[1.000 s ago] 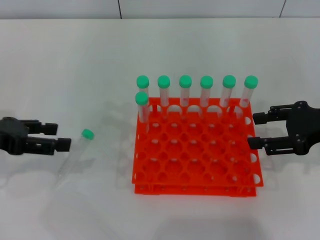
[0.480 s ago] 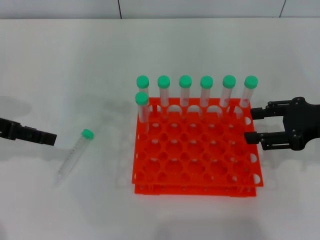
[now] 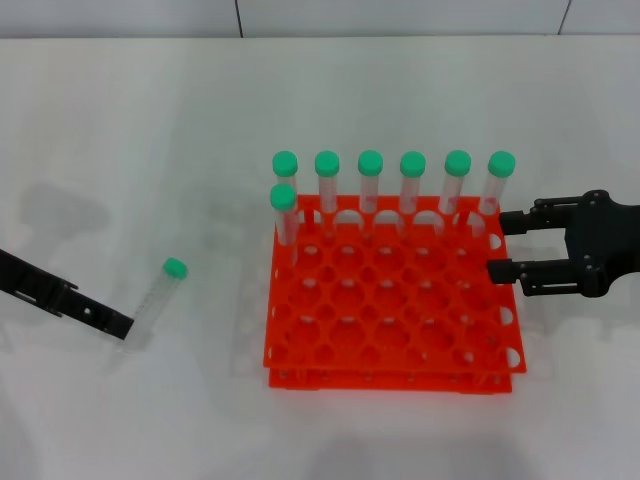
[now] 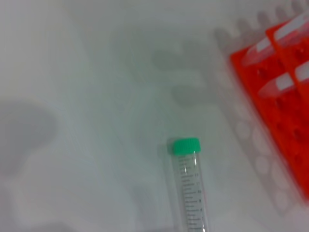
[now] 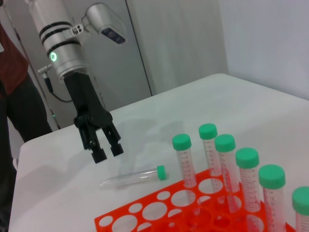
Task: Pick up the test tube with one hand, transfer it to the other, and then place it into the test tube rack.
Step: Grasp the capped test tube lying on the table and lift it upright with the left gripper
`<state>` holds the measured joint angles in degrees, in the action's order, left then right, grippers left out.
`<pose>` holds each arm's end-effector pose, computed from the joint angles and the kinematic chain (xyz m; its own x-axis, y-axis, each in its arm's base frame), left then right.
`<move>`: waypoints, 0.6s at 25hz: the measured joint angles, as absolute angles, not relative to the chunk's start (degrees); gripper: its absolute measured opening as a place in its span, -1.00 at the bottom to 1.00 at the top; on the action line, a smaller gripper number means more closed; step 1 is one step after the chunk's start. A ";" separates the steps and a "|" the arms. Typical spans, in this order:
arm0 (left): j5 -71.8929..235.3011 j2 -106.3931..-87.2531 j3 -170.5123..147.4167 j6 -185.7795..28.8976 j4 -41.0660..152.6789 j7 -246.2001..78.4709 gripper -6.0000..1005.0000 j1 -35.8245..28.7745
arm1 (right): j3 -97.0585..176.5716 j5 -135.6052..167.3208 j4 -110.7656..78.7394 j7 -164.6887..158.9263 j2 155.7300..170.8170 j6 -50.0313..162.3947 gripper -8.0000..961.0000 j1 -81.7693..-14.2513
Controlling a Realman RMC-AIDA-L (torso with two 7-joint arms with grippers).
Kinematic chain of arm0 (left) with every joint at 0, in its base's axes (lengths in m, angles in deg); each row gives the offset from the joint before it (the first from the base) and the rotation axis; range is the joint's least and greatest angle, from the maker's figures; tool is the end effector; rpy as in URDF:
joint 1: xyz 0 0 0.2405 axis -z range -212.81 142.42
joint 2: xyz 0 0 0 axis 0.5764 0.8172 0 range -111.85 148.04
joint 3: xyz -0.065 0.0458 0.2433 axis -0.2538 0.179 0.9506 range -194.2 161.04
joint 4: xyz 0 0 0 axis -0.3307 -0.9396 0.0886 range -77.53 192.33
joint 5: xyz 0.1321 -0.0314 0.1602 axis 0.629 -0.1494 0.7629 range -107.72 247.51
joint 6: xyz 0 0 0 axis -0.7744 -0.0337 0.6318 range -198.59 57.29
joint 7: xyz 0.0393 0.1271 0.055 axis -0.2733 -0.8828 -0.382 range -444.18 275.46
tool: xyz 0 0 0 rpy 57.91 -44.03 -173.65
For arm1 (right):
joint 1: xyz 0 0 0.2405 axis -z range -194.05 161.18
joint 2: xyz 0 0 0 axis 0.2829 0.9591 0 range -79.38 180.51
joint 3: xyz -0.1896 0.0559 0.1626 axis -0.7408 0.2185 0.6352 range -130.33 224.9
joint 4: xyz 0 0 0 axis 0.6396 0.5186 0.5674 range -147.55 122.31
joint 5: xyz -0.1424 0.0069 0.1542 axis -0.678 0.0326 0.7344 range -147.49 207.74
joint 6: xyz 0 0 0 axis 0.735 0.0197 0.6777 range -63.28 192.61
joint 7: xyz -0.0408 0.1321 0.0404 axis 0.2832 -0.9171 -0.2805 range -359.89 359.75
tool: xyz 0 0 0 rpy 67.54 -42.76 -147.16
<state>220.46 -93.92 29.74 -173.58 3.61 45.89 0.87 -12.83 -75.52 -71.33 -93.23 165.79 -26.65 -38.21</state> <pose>-0.2858 0.3308 0.0676 0.4741 0.8696 -0.1381 0.8405 -0.4937 -0.2232 0.2404 0.3165 0.0333 0.8767 -0.3050 -0.3719 -0.3721 -0.9201 -0.1224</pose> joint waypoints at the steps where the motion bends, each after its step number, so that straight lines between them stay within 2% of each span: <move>1: 220.48 -93.94 30.19 -173.31 4.02 46.06 0.75 0.98 | -12.83 -75.52 -71.33 -93.23 165.79 -26.65 0.39 -38.21; 15: 221.82 -94.86 31.50 -170.78 7.12 45.92 0.75 2.01 | -12.83 -75.52 -71.25 -93.20 165.78 -26.65 0.38 -37.97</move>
<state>221.82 -94.86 31.50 -170.78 7.12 45.92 2.01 -12.83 -75.52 -71.25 -93.20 165.78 -26.65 -37.97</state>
